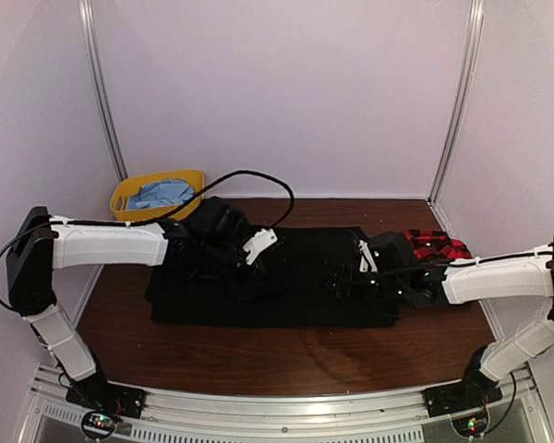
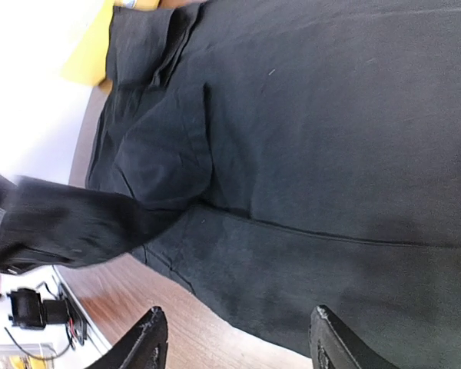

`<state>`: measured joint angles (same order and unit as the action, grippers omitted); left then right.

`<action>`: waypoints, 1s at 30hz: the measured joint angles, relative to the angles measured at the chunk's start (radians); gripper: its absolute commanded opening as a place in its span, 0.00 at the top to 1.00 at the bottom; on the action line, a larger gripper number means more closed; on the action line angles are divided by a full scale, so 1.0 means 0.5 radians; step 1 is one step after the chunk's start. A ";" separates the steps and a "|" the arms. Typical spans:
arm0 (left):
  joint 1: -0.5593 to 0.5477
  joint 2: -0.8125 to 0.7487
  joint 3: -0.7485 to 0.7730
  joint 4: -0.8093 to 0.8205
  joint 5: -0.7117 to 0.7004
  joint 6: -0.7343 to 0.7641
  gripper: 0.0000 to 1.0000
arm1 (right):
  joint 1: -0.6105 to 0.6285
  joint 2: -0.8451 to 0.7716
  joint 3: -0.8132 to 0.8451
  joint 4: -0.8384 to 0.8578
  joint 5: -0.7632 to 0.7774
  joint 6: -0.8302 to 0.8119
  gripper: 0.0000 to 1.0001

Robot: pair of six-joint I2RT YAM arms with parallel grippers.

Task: Fold and stack the long sleeve shirts
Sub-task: Fold the sleeve of the 1/3-folded shirt.

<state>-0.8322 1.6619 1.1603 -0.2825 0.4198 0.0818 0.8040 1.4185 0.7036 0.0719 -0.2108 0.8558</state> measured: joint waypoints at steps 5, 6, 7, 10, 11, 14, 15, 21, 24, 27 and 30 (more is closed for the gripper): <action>-0.105 0.206 0.056 0.178 -0.166 -0.217 1.00 | -0.031 -0.191 -0.085 -0.005 0.105 0.092 0.35; -0.119 0.252 0.093 0.198 -0.199 -0.258 1.00 | -0.033 -0.217 -0.085 -0.008 0.121 0.101 0.35; -0.129 0.285 0.127 0.214 -0.226 -0.293 1.00 | -0.034 -0.237 -0.085 -0.007 0.134 0.108 0.35; -0.148 0.339 0.211 0.311 -0.326 -0.426 1.00 | -0.047 -0.286 -0.087 -0.021 0.170 0.130 0.35; -0.148 0.339 0.220 0.345 -0.351 -0.461 1.00 | -0.052 -0.298 -0.093 -0.022 0.177 0.136 0.35; -0.146 0.345 0.227 0.500 -0.405 -0.556 1.00 | -0.075 -0.338 -0.139 -0.031 0.198 0.146 0.35; -0.145 0.357 0.230 0.542 -0.408 -0.581 1.00 | -0.083 -0.346 -0.157 -0.036 0.202 0.150 0.35; -0.151 0.611 0.252 0.746 -0.340 -0.657 1.00 | -0.125 -0.385 -0.222 -0.065 0.224 0.172 0.35; -0.171 0.716 0.208 0.794 -0.301 -0.680 1.00 | -0.141 -0.413 -0.251 -0.060 0.231 0.185 0.34; -0.204 0.750 0.166 0.821 -0.286 -0.697 1.00 | -0.143 -0.416 -0.282 -0.027 0.228 0.197 0.34; -0.235 0.753 0.147 0.881 -0.285 -0.718 0.98 | -0.143 -0.398 -0.298 0.018 0.209 0.227 0.35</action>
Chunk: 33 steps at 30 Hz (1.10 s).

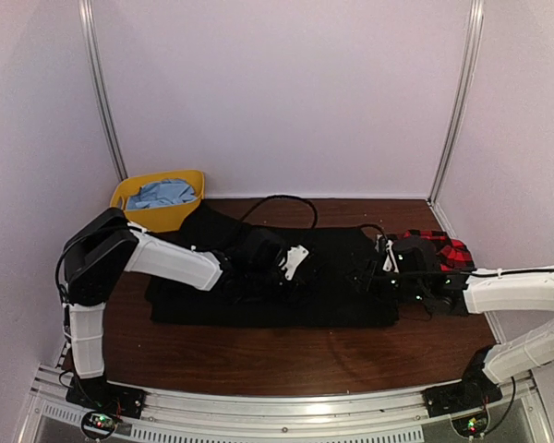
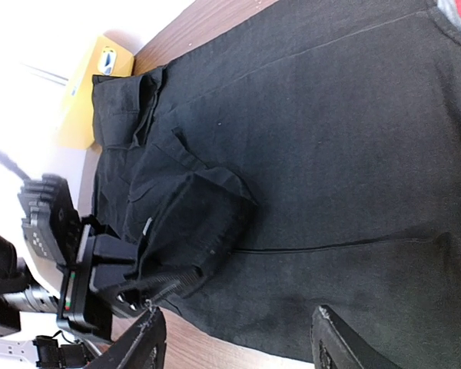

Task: Fold and stack the long sleeve shirts
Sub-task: Fold the sleeve of the 1/3-folded shirt.

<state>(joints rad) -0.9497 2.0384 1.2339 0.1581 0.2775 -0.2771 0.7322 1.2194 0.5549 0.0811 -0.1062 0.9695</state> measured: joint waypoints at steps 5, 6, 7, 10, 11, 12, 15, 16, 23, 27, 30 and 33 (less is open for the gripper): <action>-0.034 0.009 -0.037 0.108 -0.001 -0.040 0.96 | 0.000 0.101 -0.003 0.139 -0.075 0.053 0.34; -0.040 0.015 -0.040 0.118 -0.001 -0.046 0.96 | 0.000 0.133 -0.004 0.179 -0.097 0.065 0.35; -0.043 0.020 -0.044 0.127 -0.002 -0.050 0.96 | 0.000 0.167 -0.004 0.219 -0.115 0.072 0.35; -0.050 0.037 -0.061 0.156 -0.002 -0.066 0.96 | 0.002 0.287 -0.005 0.336 -0.187 0.114 0.35; -0.052 0.042 -0.063 0.161 -0.002 -0.071 0.96 | 0.003 0.316 -0.005 0.362 -0.202 0.119 0.35; -0.054 0.046 -0.068 0.163 -0.002 -0.074 0.96 | 0.006 0.351 -0.005 0.390 -0.220 0.128 0.35; -0.059 0.049 -0.083 0.166 -0.002 -0.084 0.95 | 0.010 0.423 0.002 0.444 -0.256 0.149 0.35; -0.059 0.049 -0.088 0.169 -0.002 -0.087 0.95 | 0.016 0.444 0.012 0.454 -0.266 0.153 0.35; -0.068 0.050 -0.117 0.215 -0.005 -0.099 0.94 | 0.034 0.591 0.130 0.538 -0.319 0.157 0.35; -0.068 0.052 -0.127 0.224 -0.007 -0.102 0.92 | 0.056 0.668 0.181 0.568 -0.338 0.164 0.36; -0.068 0.057 -0.134 0.240 -0.008 -0.103 0.90 | 0.064 0.729 0.216 0.588 -0.345 0.167 0.36; -0.069 0.063 -0.144 0.259 -0.011 -0.110 0.87 | 0.071 0.791 0.244 0.599 -0.351 0.172 0.38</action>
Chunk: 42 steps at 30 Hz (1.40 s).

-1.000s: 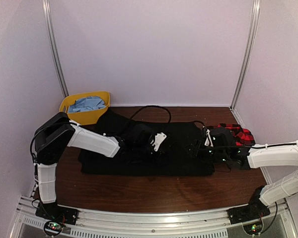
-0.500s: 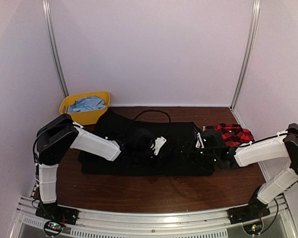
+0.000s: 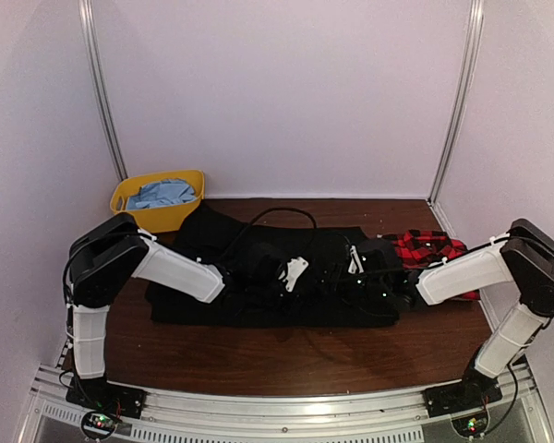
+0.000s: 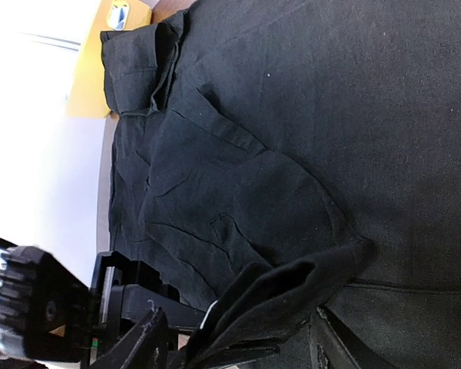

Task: Fold and stack the long sleeve shirts
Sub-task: Fold the sleeve of the 1/3-folded shirt.

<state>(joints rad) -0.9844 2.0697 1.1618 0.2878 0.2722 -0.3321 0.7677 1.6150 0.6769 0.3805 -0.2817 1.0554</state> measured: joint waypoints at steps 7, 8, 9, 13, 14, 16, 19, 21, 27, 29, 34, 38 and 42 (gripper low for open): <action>-0.009 0.001 -0.030 0.007 -0.018 -0.008 0.79 | 0.019 0.082 0.019 0.010 -0.007 0.015 0.39; -0.010 0.001 -0.033 0.007 -0.019 -0.008 0.78 | 0.024 0.082 0.020 0.010 -0.006 0.015 0.39; -0.011 0.001 -0.037 0.007 -0.022 -0.010 0.77 | 0.028 0.082 0.021 0.010 -0.005 0.015 0.39; -0.011 0.001 -0.058 0.008 -0.040 -0.014 0.73 | 0.040 0.082 0.022 -0.005 0.005 0.014 0.39; -0.011 0.001 -0.065 0.010 -0.044 -0.014 0.70 | 0.040 0.081 0.022 -0.012 0.011 0.014 0.39; -0.011 0.000 -0.088 0.020 -0.049 -0.015 0.68 | 0.043 0.076 0.021 -0.027 0.027 0.014 0.39; -0.011 -0.005 -0.113 0.022 -0.052 -0.016 0.67 | 0.044 0.048 0.019 -0.051 0.045 0.015 0.39; -0.011 -0.022 -0.133 0.021 -0.056 -0.016 0.67 | 0.045 0.024 0.010 -0.051 0.057 0.018 0.40; -0.011 -0.124 -0.217 0.024 -0.100 -0.016 0.66 | 0.048 -0.037 -0.047 -0.057 0.096 0.035 0.42; -0.011 -0.165 -0.242 0.023 -0.120 -0.016 0.66 | 0.049 -0.042 -0.066 -0.060 0.109 0.037 0.45; -0.011 -0.266 -0.291 0.024 -0.150 -0.015 0.66 | 0.050 -0.042 -0.106 -0.063 0.119 0.048 0.56; -0.012 -0.365 -0.365 0.020 -0.182 -0.015 0.64 | 0.051 -0.042 -0.130 -0.047 0.125 0.053 0.70; -0.011 -0.510 -0.463 0.003 -0.255 -0.015 0.62 | 0.054 -0.042 -0.150 -0.039 0.139 0.059 0.86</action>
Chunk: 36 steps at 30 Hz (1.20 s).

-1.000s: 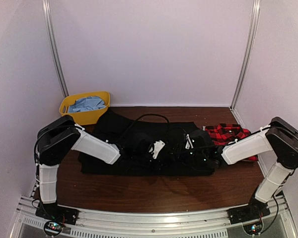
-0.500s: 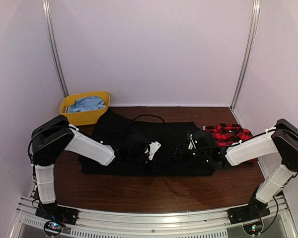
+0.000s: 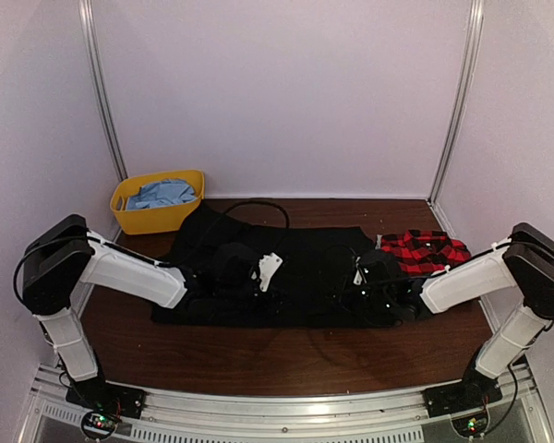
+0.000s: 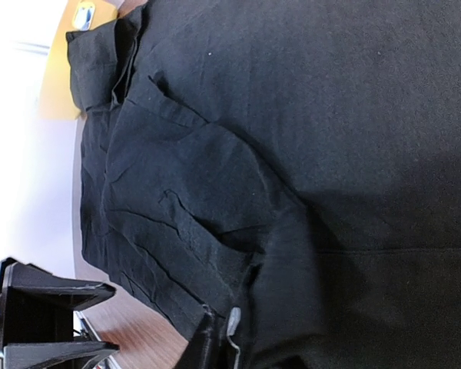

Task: Fold and stack the long sleeve shirts
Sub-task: Fold the sleeve of the 1/3-folded shirt, then smooth out the 1/3-folded shirt at the center of the board.

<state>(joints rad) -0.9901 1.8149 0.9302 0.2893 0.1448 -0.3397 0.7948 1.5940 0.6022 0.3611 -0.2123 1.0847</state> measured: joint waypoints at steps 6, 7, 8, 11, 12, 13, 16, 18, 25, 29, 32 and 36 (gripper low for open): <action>0.000 -0.240 -0.068 -0.117 -0.209 0.033 0.55 | 0.002 0.000 0.010 -0.033 0.021 -0.052 1.00; 0.000 -0.297 -0.072 -0.153 -0.265 0.043 0.53 | 0.002 0.000 0.031 -0.078 0.027 -0.072 1.00; 0.002 -0.341 -0.077 -0.181 -0.305 0.052 0.50 | 0.002 0.000 0.061 -0.125 0.033 -0.102 1.00; 0.031 -0.508 -0.085 -0.282 -0.424 0.073 0.44 | 0.003 -0.002 0.201 -0.288 0.072 -0.209 1.00; 0.056 -0.573 -0.092 -0.311 -0.452 0.080 0.43 | 0.003 -0.006 0.259 -0.349 0.088 -0.253 1.00; 0.089 -0.629 -0.095 -0.336 -0.476 0.085 0.43 | 0.002 -0.014 0.315 -0.408 0.109 -0.300 1.00; 0.208 -0.768 -0.123 -0.389 -0.526 0.093 0.41 | 0.002 -0.056 0.441 -0.577 0.159 -0.440 1.00; 0.293 -0.856 -0.167 -0.418 -0.556 0.100 0.39 | -0.004 -0.090 0.500 -0.686 0.188 -0.526 1.00; 0.450 -1.019 -0.280 -0.540 -0.622 0.116 0.35 | -0.072 -0.118 0.471 -0.884 0.201 -0.690 1.00; 0.472 -1.031 -0.299 -0.590 -0.664 0.123 0.34 | -0.137 -0.118 0.388 -0.936 0.170 -0.730 1.00; 0.485 -1.031 -0.319 -0.642 -0.698 0.123 0.34 | -0.171 -0.118 0.329 -0.971 0.146 -0.755 0.99; 0.515 -1.031 -0.340 -0.676 -0.737 0.122 0.33 | -0.198 -0.130 0.285 -0.986 0.111 -0.767 0.97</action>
<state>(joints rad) -0.7326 1.2995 0.7605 -0.0486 -0.2237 -0.2787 0.6956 1.5288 0.7444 -0.1322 -0.1570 0.7013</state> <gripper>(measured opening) 0.667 0.022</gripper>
